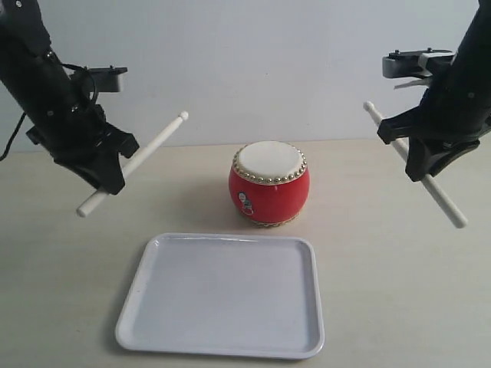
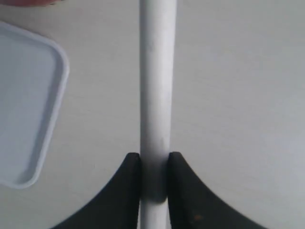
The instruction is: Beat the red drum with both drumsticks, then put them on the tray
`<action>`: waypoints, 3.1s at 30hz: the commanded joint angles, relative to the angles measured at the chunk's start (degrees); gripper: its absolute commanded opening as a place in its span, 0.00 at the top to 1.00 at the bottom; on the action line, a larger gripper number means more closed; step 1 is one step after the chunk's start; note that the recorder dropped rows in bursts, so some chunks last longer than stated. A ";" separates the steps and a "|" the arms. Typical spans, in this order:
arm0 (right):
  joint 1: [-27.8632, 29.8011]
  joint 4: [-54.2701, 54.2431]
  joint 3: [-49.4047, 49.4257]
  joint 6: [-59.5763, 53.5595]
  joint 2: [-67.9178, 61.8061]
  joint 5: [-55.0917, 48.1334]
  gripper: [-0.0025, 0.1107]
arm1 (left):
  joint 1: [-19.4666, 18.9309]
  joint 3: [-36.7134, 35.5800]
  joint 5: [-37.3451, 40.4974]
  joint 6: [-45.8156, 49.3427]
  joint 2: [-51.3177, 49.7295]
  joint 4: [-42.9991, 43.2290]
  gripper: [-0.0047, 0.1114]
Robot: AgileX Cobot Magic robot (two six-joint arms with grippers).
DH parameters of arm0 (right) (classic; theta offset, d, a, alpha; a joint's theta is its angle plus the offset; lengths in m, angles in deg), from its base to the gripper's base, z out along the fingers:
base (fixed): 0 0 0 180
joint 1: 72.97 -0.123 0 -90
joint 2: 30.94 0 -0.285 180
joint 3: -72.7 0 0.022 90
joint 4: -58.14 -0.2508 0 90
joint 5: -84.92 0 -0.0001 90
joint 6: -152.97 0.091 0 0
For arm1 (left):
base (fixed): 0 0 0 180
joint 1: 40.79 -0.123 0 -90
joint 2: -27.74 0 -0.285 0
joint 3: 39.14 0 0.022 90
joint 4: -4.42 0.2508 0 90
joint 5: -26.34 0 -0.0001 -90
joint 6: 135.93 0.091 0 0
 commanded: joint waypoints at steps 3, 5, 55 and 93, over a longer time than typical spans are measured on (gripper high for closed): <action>-3.66 -1.65 0.15 -2.00 0.07 -0.19 0.98 | 0.24 -12.38 -5.34 1.78 8.02 -0.30 0.96; -5.21 -2.66 0.15 -1.84 -0.91 -0.19 0.98 | 0.36 -14.78 -6.60 2.19 8.80 -0.56 0.96; -7.16 -15.25 -6.90 7.81 -9.49 -0.19 0.98 | 0.36 -19.21 -19.68 4.97 8.94 -0.45 0.96; -6.02 -8.07 -1.39 5.19 -3.85 -0.19 0.98 | 8.08 -6.83 -7.59 10.50 2.99 1.73 0.96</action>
